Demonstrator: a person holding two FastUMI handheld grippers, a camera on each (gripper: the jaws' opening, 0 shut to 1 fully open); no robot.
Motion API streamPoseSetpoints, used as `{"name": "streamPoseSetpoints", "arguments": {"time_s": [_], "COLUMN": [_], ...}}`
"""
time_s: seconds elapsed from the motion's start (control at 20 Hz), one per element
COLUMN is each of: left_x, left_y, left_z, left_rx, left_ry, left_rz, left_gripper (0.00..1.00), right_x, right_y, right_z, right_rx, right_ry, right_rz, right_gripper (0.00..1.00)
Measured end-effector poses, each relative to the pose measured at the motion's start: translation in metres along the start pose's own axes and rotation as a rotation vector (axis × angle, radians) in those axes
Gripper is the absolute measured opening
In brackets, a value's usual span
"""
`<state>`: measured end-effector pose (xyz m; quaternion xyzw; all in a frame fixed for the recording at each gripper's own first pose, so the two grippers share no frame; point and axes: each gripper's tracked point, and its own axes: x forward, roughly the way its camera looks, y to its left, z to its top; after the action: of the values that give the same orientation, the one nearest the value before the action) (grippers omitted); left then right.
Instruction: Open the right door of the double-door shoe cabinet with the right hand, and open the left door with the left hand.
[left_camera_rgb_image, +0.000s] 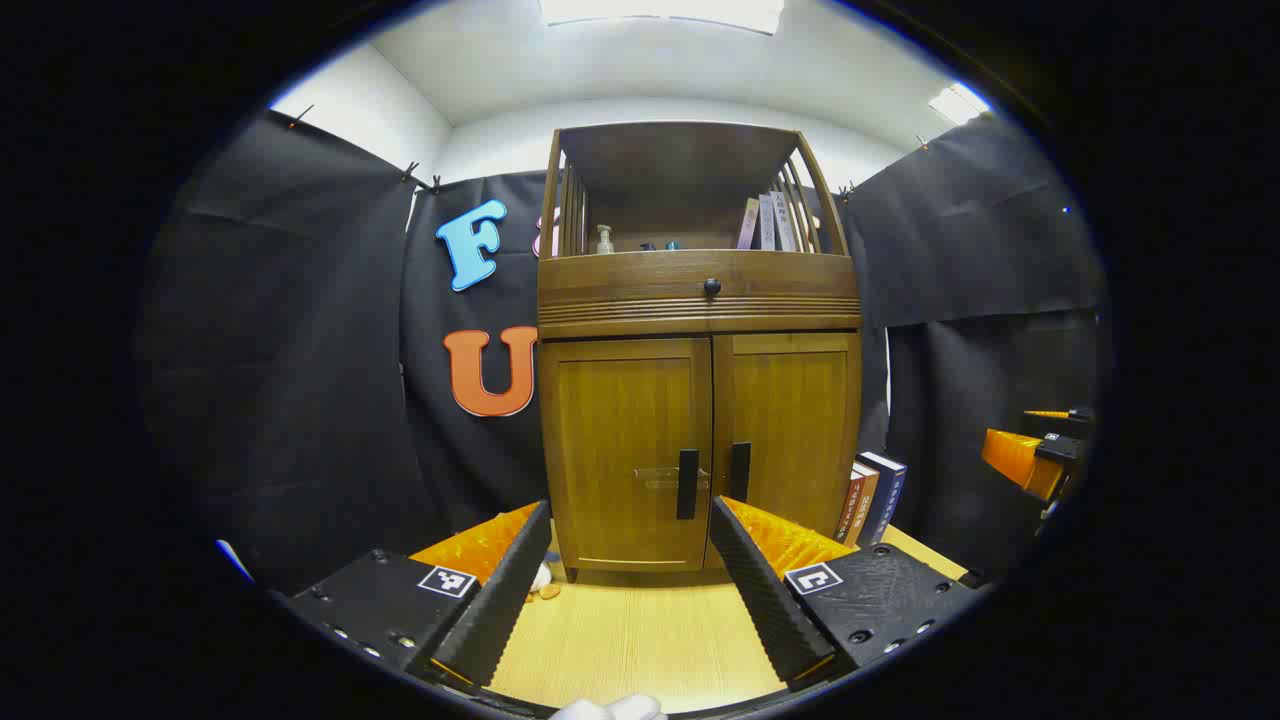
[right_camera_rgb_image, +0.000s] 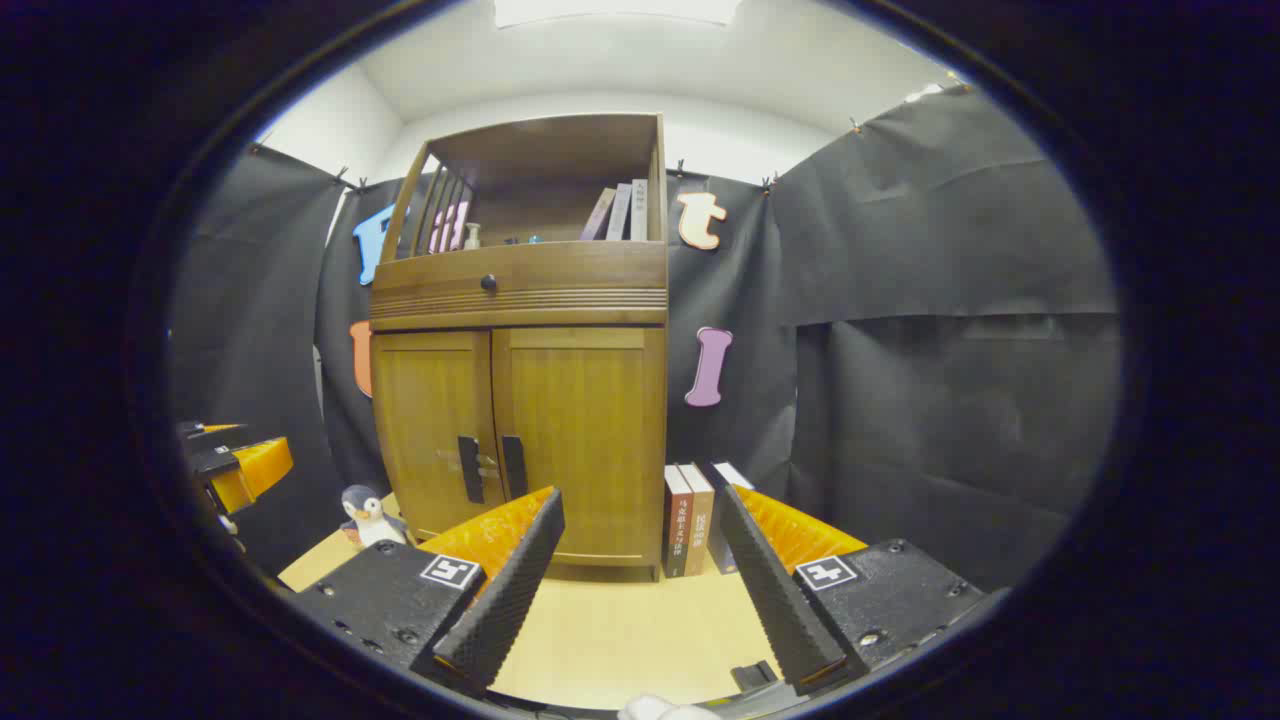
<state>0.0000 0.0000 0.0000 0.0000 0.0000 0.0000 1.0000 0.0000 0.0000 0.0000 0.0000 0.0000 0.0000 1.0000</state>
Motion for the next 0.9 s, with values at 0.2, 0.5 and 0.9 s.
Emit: {"name": "streamPoseSetpoints", "arguments": {"time_s": [0.2, 0.5, 0.9], "left_x": [0.004, 0.010, 0.014], "left_y": [0.003, 0.012, 0.013], "left_z": [0.000, -0.005, 0.004], "left_rx": [-0.006, 0.006, 0.026], "left_ry": [0.008, 0.018, 0.005], "left_rz": [-0.002, 0.003, 0.001], "left_gripper": [0.96, 0.96, 0.96], "right_x": [0.002, 0.020, 0.063], "right_y": [0.006, 0.028, 0.045], "right_z": [-0.002, -0.005, -0.013], "right_rx": [-0.003, -0.001, -0.004], "right_ry": [0.003, 0.024, 0.037], "right_rz": [0.023, 0.031, 0.036], "right_gripper": [1.00, 1.00, 1.00]}}
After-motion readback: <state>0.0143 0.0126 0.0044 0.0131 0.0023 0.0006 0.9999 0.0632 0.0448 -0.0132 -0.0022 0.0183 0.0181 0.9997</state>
